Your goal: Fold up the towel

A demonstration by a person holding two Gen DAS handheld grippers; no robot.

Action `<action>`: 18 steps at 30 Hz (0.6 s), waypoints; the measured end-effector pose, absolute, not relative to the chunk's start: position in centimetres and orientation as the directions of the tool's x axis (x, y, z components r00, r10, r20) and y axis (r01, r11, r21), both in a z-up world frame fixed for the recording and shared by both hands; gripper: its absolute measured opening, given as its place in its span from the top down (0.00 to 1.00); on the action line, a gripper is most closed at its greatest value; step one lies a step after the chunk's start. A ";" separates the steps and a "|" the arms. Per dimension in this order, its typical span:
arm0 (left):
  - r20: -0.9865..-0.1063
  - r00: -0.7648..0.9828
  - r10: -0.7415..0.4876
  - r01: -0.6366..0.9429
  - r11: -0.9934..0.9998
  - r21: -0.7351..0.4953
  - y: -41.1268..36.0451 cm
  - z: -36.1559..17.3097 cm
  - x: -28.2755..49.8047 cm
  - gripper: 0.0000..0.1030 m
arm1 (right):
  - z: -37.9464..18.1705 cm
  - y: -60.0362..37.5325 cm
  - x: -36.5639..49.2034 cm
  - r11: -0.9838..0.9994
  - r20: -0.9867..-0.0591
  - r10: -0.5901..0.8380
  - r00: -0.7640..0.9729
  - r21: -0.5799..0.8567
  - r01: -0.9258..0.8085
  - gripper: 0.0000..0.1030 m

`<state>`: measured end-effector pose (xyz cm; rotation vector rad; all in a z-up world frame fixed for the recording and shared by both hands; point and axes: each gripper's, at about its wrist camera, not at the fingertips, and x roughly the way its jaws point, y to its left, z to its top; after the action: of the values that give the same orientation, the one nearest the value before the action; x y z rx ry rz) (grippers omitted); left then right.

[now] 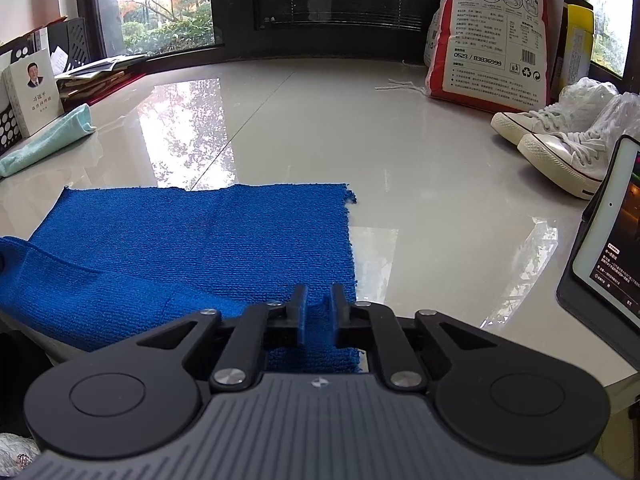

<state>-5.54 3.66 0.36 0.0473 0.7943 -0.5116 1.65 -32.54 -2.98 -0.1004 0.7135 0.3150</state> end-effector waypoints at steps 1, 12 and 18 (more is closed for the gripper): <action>-0.690 0.588 -0.421 0.455 0.878 -0.149 3.7 0.4 -5.5 0.92 | -2.9 -32.6 1.6 0.949 -0.655 0.250 0.713 0.019 -0.315 0.96; -0.662 0.626 -0.412 0.449 0.885 -0.127 3.8 1.5 -5.6 0.92 | -0.5 -33.3 1.0 0.960 -0.584 0.244 0.774 0.031 -0.279 0.97; -0.640 0.661 -0.391 0.433 0.896 -0.101 4.2 2.5 -4.9 0.92 | 0.6 -33.3 1.8 0.965 -0.544 0.234 0.806 0.031 -0.260 0.97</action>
<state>-4.93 4.17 2.48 0.0622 0.7092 -0.4660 1.76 -33.30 0.60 -0.0460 0.5757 0.2645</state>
